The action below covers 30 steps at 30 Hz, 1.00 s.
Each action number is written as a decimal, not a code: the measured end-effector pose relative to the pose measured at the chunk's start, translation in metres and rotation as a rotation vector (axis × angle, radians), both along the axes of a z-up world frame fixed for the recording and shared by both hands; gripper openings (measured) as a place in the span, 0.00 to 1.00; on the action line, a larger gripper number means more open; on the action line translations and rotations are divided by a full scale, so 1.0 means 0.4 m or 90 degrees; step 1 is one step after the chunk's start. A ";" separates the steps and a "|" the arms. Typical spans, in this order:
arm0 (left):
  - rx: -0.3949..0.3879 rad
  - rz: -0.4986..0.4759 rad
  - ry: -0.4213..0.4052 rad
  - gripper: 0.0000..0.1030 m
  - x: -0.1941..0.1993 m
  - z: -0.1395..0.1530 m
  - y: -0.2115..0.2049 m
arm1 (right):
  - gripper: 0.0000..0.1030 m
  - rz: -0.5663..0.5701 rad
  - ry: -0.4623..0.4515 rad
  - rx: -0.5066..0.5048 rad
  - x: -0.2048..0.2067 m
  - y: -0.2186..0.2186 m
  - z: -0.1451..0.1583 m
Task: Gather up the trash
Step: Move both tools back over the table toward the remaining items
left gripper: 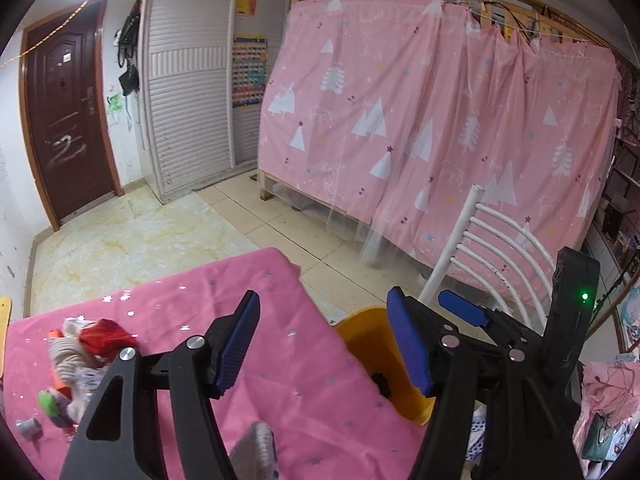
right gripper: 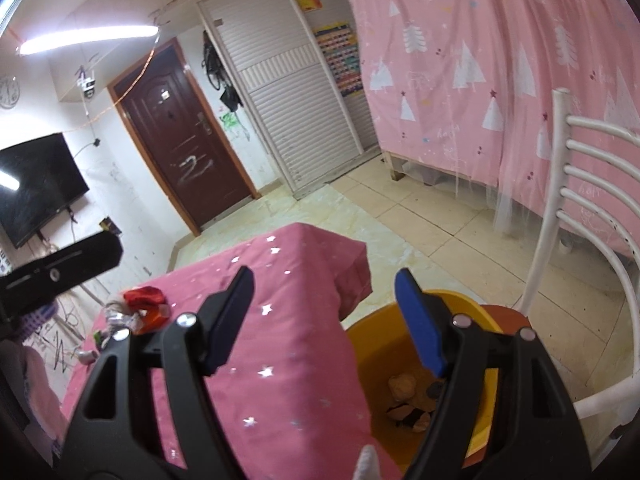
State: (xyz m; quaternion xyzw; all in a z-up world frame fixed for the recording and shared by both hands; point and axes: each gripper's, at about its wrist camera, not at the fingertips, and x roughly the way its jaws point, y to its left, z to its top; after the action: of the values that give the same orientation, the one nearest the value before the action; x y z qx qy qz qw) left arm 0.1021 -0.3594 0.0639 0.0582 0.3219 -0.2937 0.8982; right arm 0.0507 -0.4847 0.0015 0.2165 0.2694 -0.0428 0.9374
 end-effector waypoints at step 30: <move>0.037 0.216 -0.030 0.69 0.116 0.007 0.516 | 0.68 0.197 0.032 -0.083 0.229 0.410 0.051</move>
State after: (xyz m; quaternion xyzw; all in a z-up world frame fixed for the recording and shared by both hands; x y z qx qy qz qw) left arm 0.1485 -0.1530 0.0665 0.0361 0.3146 -0.1271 0.9400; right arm 0.1425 -0.3207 0.0221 0.1101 0.3195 0.0796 0.9378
